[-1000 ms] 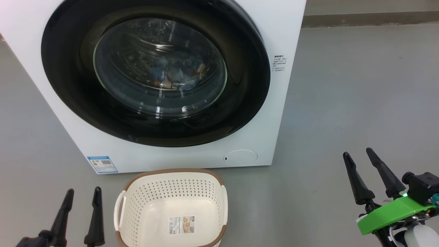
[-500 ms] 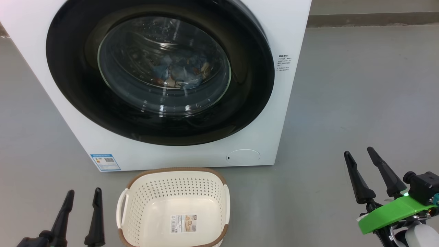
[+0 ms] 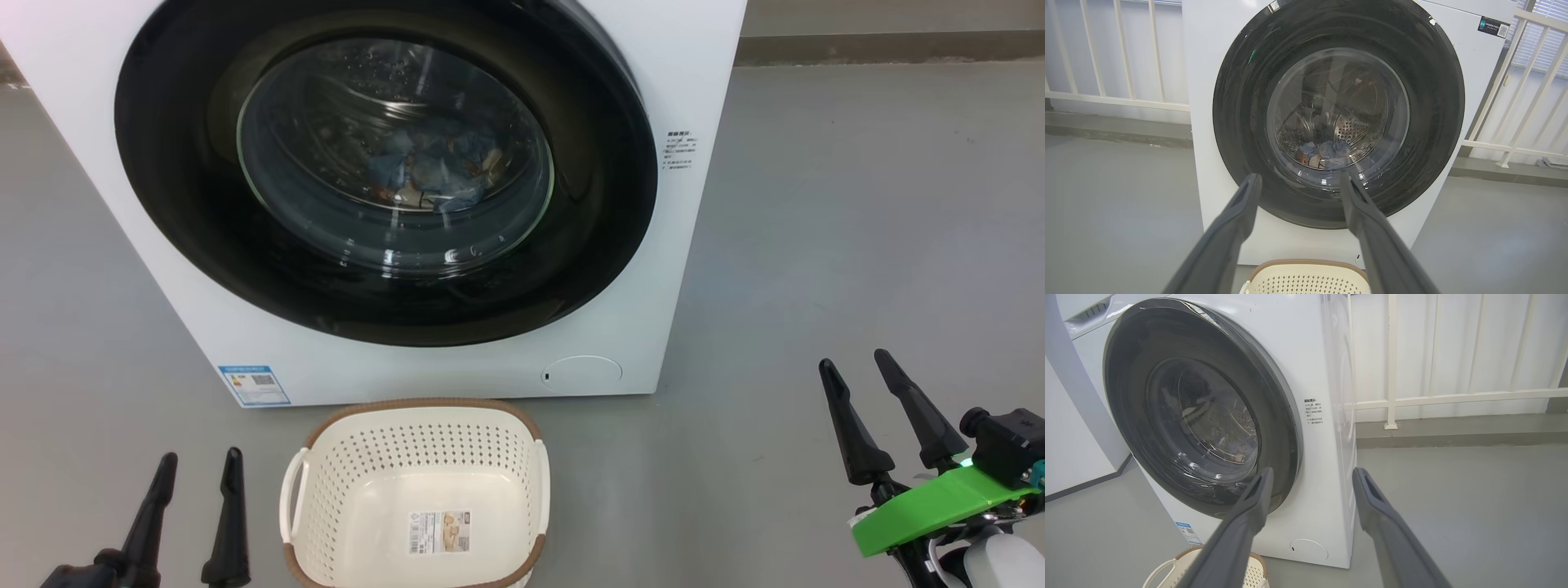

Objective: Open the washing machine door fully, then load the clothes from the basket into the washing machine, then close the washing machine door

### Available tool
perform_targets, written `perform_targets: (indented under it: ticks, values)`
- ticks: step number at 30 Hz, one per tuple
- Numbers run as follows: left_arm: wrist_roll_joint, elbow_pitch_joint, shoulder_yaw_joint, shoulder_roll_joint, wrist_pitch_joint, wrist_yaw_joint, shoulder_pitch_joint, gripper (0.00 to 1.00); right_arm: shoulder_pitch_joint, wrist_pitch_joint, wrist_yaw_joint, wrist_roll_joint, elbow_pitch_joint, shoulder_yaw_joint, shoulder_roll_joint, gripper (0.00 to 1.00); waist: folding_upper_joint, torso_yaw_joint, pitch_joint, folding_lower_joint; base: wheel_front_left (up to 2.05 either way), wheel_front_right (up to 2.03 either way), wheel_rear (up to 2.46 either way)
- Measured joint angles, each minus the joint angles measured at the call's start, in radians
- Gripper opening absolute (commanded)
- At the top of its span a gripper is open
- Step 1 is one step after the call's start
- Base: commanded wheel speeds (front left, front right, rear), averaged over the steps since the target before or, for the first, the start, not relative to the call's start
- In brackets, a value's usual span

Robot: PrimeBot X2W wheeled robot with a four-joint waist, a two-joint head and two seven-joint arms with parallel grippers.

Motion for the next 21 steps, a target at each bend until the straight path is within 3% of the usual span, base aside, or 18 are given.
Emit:
perform_targets:
  ticks: [6,7,13,21]
  values:
    - [0.000,0.001,-0.003,0.000,0.000,0.000,0.000,1.00,0.000,0.000,0.000,0.000,0.000,0.004,0.000,1.00,0.0000,0.001,-0.004,0.0000,0.00,0.00,0.00]
    - [0.000,0.006,-0.005,-0.001,0.000,0.000,0.000,0.00,0.000,0.001,0.000,0.001,0.005,0.007,0.002,0.00,0.0000,0.002,-0.004,0.0000,0.00,0.00,0.00]
    - [-0.007,0.071,-0.021,-0.038,0.011,0.000,0.027,0.00,0.050,0.007,0.000,0.006,0.072,0.020,0.049,0.00,0.0000,0.002,-0.004,0.0000,0.00,0.00,0.00]
    - [-0.087,0.076,-0.019,-0.037,0.028,0.000,0.029,0.00,0.056,0.029,0.000,0.078,0.072,0.012,0.056,0.00,0.0000,0.002,-0.004,0.0003,0.00,0.00,0.00]
